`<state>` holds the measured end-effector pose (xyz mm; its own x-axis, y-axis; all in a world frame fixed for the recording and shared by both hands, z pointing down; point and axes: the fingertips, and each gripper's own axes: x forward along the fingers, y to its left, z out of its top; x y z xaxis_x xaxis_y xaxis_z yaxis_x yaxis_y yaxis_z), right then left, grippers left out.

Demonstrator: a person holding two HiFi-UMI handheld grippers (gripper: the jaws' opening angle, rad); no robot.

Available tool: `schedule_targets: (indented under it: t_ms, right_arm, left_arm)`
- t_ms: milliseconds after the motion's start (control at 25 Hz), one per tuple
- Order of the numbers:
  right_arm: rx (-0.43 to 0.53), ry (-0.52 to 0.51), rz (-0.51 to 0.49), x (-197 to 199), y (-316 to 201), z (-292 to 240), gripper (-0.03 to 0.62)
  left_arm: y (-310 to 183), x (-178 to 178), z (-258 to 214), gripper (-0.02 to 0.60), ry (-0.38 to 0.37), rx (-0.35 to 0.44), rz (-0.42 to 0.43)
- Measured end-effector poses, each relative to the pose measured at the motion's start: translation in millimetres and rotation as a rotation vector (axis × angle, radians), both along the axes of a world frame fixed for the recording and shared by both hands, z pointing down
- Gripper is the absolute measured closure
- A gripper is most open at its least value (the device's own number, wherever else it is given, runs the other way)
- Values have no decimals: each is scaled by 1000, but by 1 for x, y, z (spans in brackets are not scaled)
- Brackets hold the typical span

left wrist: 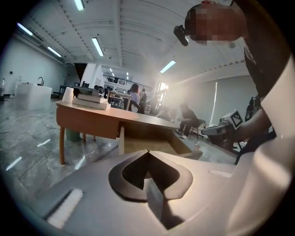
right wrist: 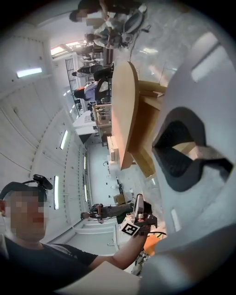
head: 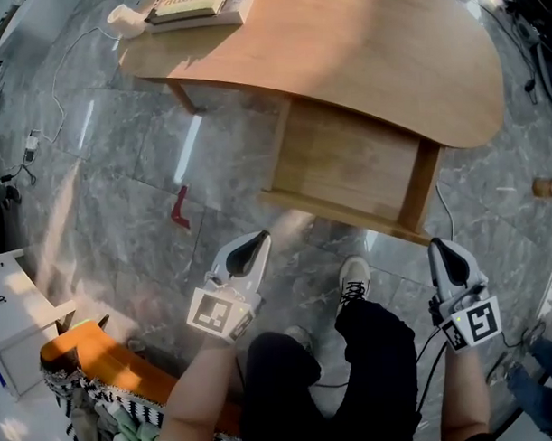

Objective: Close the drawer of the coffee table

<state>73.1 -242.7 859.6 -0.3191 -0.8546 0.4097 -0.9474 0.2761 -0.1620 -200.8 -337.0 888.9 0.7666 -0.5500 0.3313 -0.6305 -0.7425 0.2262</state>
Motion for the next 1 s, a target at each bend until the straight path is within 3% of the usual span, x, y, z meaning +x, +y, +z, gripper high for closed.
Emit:
schedule_targets:
  t_ms: [160,400,640,1000]
  right_arm:
    - [61,25,31,7,-5,17,595]
    - [158,63,69,12,-5,25,595]
    - [251,60,139,15,1,24,595]
    - [283,83,237,23,40,27,595]
  left_arm:
    - [-12,-16,52,575,21,54,-8]
    - [-33,-26,88,575,22,147,19]
    - [-46,-30,97,575,9,236,36]
    - [-51,-27,105,575,52,258,17]
